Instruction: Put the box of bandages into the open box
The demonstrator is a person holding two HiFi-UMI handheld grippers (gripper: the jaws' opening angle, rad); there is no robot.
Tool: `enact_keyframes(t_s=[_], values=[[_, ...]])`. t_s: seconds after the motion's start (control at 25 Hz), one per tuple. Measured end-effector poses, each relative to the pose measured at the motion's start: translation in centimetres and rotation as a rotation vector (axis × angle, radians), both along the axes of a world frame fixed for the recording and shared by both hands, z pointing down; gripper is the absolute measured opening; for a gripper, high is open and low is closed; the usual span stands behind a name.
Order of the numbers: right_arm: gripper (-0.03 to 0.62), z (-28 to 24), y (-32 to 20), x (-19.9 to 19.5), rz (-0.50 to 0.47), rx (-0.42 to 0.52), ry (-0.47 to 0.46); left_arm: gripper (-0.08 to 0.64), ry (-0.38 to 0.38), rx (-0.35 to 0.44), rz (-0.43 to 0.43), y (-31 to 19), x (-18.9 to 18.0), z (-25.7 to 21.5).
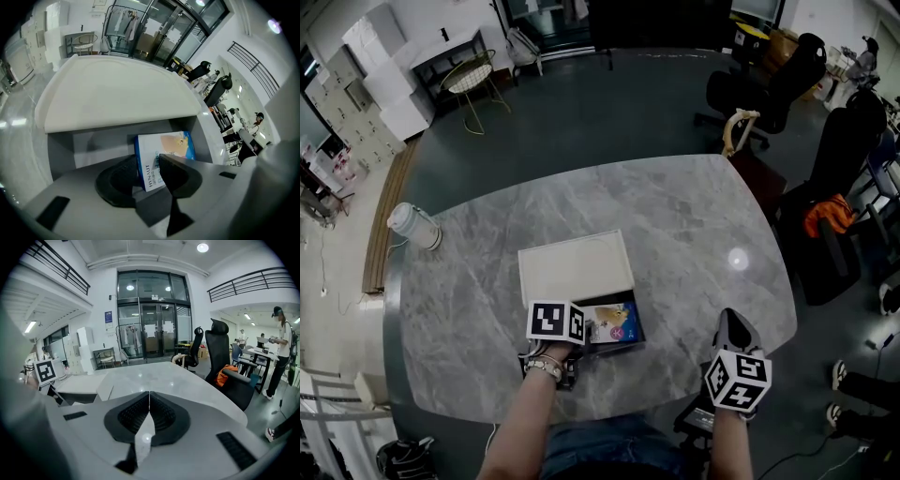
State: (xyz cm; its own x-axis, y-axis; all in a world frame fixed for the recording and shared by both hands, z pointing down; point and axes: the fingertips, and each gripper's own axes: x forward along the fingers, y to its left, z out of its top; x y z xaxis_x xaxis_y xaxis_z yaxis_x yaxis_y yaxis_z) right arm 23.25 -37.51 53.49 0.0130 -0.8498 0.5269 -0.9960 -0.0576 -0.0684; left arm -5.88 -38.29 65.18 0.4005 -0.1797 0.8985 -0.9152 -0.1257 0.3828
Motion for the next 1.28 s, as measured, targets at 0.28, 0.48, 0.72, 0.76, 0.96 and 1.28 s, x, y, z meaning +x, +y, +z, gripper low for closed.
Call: enact_keyframes(t_s=[0.28, 0.48, 0.72, 0.76, 0.96, 1.28], values=[[0.026, -0.7, 0.2, 0.0, 0.005, 0.019, -0.004, 0.165, 0.065, -0.013, -0.054, -0.4, -0.1, -0.4], [0.026, -1.7, 0.2, 0.0, 0.008, 0.050, -0.008, 0.276, 0.074, 0.042, -0.035, -0.9, 0.2, -1.5], [0.026, -3.4, 0.2, -0.1, -0.001, 0.093, -0.007, 0.295, 0.089, 0.111, -0.040, -1.1, 0.4, -3.5], [0.026, -3.8, 0.2, -0.1, -0.002, 0.101, -0.008, 0.295, 0.091, 0.128, -0.051, -1.2, 0.3, -3.9], [0.026, -6.2, -0.3, -0.3, -0.046, 0.152, 0.002, 0.292, 0.137, 0.240, -0.150, -2.1, -0.5, -6.9], [0.026, -11.2, -1.2, -1.0, -0.222, 0.323, 0.032, 0.013, 0.117, 0.559, -0.319, -3.6, -4.3, -13.8]])
